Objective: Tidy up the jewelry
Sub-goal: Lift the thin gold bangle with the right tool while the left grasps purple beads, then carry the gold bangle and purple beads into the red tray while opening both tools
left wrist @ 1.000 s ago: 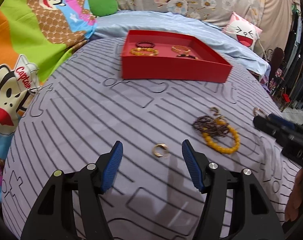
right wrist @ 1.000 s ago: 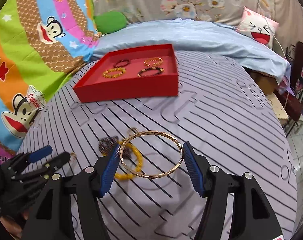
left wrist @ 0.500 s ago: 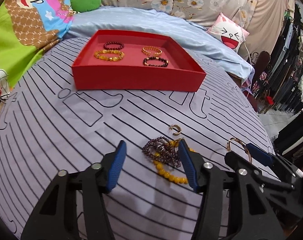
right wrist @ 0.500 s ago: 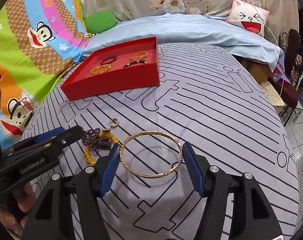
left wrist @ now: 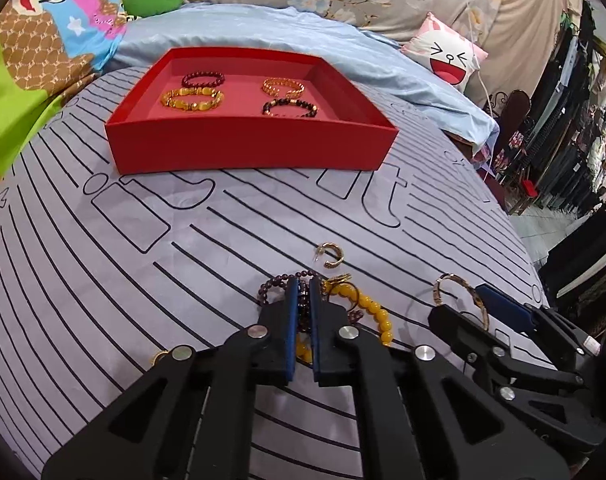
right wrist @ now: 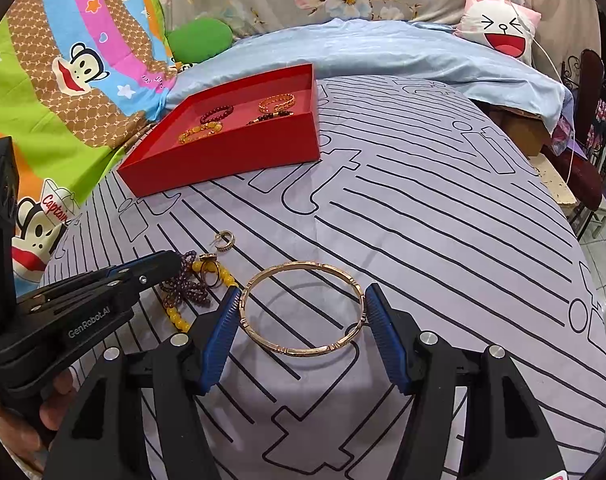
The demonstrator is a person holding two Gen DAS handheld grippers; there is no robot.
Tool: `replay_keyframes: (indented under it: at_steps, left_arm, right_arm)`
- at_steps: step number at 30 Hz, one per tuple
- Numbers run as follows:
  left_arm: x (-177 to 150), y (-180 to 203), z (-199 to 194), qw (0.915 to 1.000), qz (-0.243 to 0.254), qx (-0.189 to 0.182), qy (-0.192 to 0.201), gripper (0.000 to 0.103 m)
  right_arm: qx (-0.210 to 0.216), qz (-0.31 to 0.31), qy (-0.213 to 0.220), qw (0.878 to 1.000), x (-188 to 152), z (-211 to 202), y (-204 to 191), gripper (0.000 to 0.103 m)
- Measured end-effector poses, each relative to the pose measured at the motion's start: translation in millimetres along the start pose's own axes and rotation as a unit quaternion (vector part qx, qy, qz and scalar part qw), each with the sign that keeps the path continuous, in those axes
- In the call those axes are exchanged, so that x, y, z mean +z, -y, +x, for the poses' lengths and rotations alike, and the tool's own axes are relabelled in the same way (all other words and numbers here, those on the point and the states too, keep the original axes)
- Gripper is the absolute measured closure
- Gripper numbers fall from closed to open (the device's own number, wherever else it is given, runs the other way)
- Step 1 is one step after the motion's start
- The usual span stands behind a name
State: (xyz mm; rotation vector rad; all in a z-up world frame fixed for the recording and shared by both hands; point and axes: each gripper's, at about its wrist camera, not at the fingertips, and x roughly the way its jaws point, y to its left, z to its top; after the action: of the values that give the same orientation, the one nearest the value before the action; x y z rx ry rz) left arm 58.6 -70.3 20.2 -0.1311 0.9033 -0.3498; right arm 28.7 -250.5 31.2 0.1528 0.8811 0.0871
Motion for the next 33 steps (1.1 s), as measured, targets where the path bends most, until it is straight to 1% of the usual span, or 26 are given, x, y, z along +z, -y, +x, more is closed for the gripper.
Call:
replay_keyframes:
  at_steps: [8,13,16,20,25,30,33]
  left_arm:
    - [12,-2,-33,0.9994,-0.003,-0.026,0.023,0.098]
    - [25,-11,-51,0.9989,-0.011,-0.03,0.035,0.098]
    - [36,-18,-60,0.9987,-0.01,-0.025,0.044,0.098]
    - [55,-26,-65,0.9982,-0.004,-0.014,0.059,0.098]
    - [86,-40,-61,0.997,-0.007,-0.01,0.077,0.098]
    - [120,-52,-44,0.996,-0.018,-0.014,0.086,0.098]
    - [136,-57,-34,0.9955,-0.026,-0.026,0.087,0.098]
  right_arm:
    - [0.004,-0.002,0.01,1.0,5,-9,-4,0.043]
    - [0.006,-0.009,0.018,1.0,11,-14,-9,0.043]
    - [0.01,-0.014,0.023,1.0,18,-14,-13,0.043]
    - [0.018,-0.025,0.034,0.999,38,-12,-20,0.043]
    - [0.031,-0.036,0.053,0.997,76,-3,-29,0.043]
    - [0.035,-0.046,0.061,0.996,113,19,-42,0.043]
    - [0.042,-0.048,0.06,0.996,132,33,-47,0.043]
